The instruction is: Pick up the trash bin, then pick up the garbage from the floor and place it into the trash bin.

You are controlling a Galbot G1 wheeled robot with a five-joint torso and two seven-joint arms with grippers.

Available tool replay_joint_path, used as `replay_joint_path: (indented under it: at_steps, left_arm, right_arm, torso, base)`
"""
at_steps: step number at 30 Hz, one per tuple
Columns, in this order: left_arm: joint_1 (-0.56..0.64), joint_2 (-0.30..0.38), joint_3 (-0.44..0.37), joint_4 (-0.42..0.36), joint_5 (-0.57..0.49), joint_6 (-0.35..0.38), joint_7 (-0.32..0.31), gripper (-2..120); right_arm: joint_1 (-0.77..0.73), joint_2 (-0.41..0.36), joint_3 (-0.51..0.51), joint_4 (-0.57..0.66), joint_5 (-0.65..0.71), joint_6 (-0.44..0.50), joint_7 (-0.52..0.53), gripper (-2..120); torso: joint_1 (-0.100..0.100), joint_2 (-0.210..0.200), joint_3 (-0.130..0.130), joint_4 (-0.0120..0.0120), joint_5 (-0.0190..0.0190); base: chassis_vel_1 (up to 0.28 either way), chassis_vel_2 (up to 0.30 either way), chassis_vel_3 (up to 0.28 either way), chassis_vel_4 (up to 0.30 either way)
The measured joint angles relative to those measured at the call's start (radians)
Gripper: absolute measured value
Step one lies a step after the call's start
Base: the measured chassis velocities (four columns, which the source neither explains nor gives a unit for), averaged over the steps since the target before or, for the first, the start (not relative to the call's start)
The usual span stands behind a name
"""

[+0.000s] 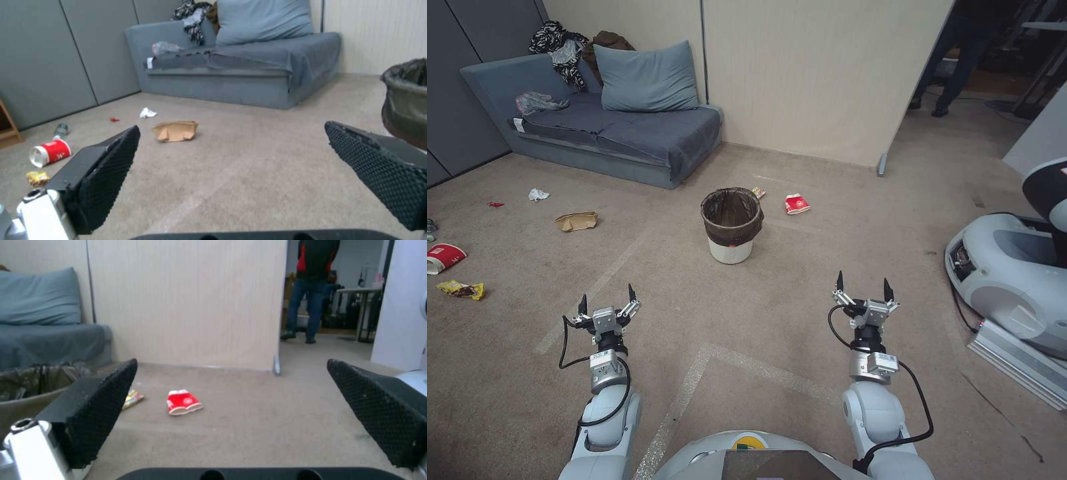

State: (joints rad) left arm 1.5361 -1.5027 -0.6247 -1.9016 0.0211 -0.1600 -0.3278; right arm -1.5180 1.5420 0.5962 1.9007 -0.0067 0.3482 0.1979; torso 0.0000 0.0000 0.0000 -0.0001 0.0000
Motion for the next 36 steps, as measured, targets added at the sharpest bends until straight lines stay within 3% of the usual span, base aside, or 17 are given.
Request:
replay_joint_path:
  at_steps: [13, 36]
  left_arm:
    - [0.016, 0.007, 0.008, -0.028, -0.002, 0.007, 0.004, 100]
    - [0.030, 0.010, 0.008, -0.045, -0.004, 0.005, 0.009, 100]
  right_arm:
    - [-0.027, -0.018, 0.002, 0.050, 0.033, -0.043, -0.013, 100]
    - [-0.041, -0.006, 0.005, 0.053, 0.018, -0.027, -0.028, 100]
  torso:
    - [0.000, 0.000, 0.000, 0.0001, 0.0000]
    - [0.000, 0.000, 0.000, 0.0001, 0.0000]
  base:
    - [0.000, 0.000, 0.000, 0.000]
    - [-0.015, 0.016, 0.019, -0.019]
